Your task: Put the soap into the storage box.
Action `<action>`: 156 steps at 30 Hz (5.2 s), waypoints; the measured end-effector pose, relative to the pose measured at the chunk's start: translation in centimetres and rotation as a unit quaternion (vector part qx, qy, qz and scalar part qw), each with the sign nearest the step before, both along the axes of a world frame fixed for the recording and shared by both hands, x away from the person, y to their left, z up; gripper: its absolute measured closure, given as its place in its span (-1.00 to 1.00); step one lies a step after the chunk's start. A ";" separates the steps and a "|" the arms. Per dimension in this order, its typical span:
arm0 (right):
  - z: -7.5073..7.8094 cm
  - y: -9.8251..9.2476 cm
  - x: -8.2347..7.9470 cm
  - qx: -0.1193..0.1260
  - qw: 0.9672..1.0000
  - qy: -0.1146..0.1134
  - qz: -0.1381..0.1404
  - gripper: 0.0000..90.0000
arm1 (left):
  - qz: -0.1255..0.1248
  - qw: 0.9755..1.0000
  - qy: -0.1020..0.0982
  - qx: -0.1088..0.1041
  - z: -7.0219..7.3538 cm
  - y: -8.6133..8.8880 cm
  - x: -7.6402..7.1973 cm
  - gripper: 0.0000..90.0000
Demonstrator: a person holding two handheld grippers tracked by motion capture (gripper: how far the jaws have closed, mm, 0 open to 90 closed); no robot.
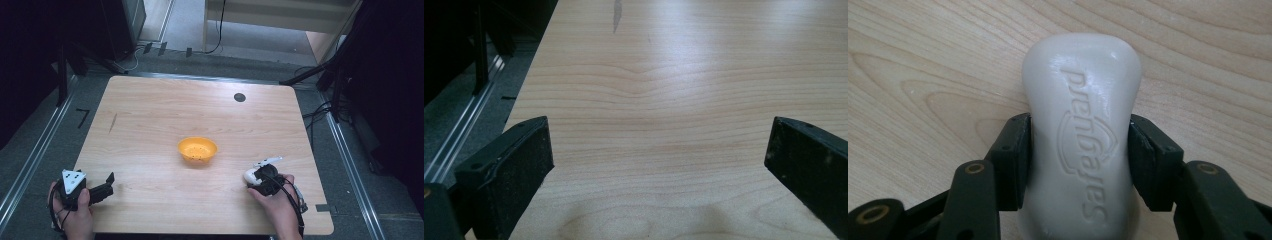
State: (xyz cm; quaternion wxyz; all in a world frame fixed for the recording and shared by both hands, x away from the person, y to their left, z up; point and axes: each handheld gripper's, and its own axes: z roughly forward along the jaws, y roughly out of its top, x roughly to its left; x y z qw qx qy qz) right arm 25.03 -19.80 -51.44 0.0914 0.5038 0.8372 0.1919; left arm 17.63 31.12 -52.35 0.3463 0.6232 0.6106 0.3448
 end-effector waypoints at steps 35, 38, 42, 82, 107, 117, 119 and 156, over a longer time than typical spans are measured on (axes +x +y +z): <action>3.6 0.7 1.5 0.001 0.995 -0.033 0.097 0.13 | -0.001 1.000 0.000 -0.004 0.0 0.1 0.0 -1.00; 4.0 1.4 1.8 0.004 0.992 -0.040 0.117 0.13 | -0.001 1.000 0.000 -0.004 0.0 0.1 0.0 -1.00; 4.4 2.2 2.2 -0.004 0.989 -0.044 0.139 0.13 | -0.002 1.000 0.002 -0.004 0.0 0.1 0.1 -1.00; 6.9 8.5 6.9 -0.049 0.937 -0.116 0.324 0.13 | 0.000 1.000 0.005 -0.003 0.0 0.0 0.1 -1.00; 7.3 12.9 9.0 -0.054 0.908 -0.112 0.400 0.13 | 0.001 1.000 0.005 -0.007 0.0 0.1 0.1 -1.00; 7.1 14.5 9.8 -0.062 0.895 -0.108 0.429 0.13 | 0.000 1.000 0.007 -0.010 0.0 0.2 0.1 -1.00; 7.0 14.8 9.9 -0.060 0.893 -0.104 0.433 0.13 | 0.000 1.000 0.007 -0.011 0.0 0.2 0.1 -1.00; 5.3 16.3 11.8 -0.060 0.875 -0.084 0.473 0.12 | 0.001 1.000 0.007 -0.017 0.0 0.3 0.2 -1.00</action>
